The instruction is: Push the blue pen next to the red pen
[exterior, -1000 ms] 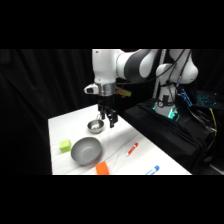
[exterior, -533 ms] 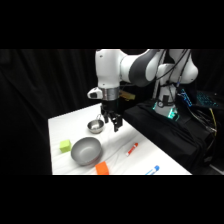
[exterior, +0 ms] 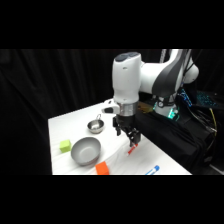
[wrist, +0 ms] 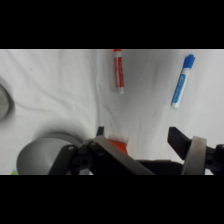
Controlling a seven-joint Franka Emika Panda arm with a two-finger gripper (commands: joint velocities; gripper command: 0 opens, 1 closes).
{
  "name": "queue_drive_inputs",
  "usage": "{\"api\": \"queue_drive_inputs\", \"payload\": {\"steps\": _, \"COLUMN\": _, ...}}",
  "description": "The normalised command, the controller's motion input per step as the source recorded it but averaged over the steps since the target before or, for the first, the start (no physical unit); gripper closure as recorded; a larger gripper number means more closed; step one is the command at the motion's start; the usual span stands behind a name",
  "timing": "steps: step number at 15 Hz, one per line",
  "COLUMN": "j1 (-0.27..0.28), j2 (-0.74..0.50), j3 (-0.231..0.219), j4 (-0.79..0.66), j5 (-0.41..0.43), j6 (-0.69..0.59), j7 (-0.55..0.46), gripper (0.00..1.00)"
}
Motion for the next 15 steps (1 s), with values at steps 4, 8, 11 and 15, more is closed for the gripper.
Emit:
{"api": "queue_drive_inputs", "payload": {"steps": 4, "j1": 0.168, "j2": 0.15, "j3": 0.052, "j4": 0.1, "j5": -0.124, "j6": 0.15, "j7": 0.44, "gripper": 0.0}}
{"api": "queue_drive_inputs", "payload": {"steps": 8, "j1": 0.21, "j2": 0.23, "j3": 0.035, "j4": 0.19, "j5": -0.194, "j6": 0.1, "j7": 0.39, "gripper": 0.0}}
{"api": "queue_drive_inputs", "payload": {"steps": 11, "j1": 0.204, "j2": 0.3, "j3": 0.003, "j4": 0.29, "j5": -0.183, "j6": 0.04, "j7": 0.31, "gripper": 0.0}}
{"api": "queue_drive_inputs", "payload": {"steps": 15, "j1": 0.162, "j2": 0.31, "j3": -0.002, "j4": 0.31, "j5": -0.088, "j6": 0.03, "j7": 0.18, "gripper": 0.0}}
